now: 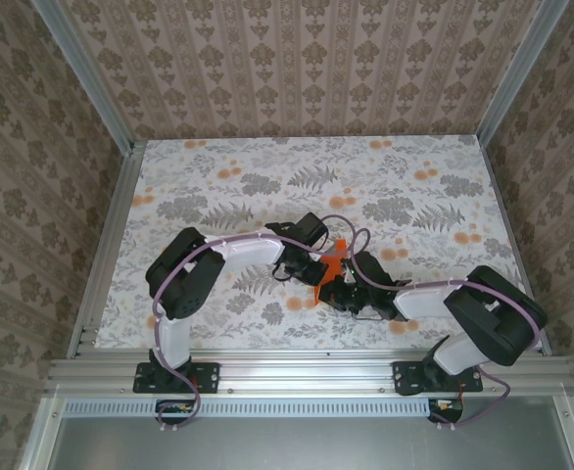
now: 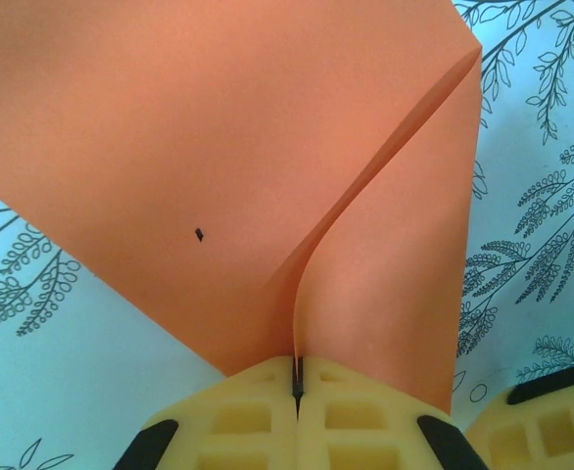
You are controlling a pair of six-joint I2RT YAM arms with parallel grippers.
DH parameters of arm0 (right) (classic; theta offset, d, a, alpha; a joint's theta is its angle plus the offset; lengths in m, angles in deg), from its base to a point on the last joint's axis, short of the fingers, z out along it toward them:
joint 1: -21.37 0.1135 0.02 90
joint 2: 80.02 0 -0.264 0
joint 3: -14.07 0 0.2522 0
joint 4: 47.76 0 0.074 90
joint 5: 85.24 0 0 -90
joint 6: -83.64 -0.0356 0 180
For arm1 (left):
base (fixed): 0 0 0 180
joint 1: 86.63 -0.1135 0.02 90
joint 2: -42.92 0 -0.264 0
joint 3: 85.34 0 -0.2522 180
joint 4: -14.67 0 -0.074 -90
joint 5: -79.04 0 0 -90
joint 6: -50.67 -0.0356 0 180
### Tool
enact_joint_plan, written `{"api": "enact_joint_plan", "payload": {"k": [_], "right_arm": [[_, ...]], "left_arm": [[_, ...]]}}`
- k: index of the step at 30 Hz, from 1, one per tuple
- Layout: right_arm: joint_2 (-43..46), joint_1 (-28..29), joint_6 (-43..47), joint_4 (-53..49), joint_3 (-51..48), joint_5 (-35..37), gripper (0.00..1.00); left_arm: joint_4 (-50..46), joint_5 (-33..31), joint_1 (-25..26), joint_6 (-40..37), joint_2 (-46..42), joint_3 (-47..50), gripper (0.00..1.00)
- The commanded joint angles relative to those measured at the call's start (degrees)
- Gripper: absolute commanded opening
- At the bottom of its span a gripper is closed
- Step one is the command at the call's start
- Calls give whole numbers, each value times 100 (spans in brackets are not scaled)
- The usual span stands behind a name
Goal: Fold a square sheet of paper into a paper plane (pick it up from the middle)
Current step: Third fold the triangle at the center of the table.
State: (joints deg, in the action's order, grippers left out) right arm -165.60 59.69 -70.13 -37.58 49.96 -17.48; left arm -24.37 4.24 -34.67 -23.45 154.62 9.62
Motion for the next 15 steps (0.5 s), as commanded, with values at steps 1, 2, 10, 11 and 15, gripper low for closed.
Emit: {"api": "enact_joint_plan", "payload": {"k": [1,2,10,11,15], "right_arm": [[-344,83,-135,81,136,148,9],[-397,94,-160,98,126,197,9],[-171,122,-200,-17,71,218,8],[-79,137,-191,-82,81,235,8],[120,267,-243,-223,94,359,8]], "left_arm": [[-171,-140,-57,11,360,148,0],[-172,-149,-58,6,365,141,0],[-191,-158,-68,-4,411,141,0],[-197,-158,-70,-1,414,133,0],[-212,-152,-74,11,414,108,0]]}}
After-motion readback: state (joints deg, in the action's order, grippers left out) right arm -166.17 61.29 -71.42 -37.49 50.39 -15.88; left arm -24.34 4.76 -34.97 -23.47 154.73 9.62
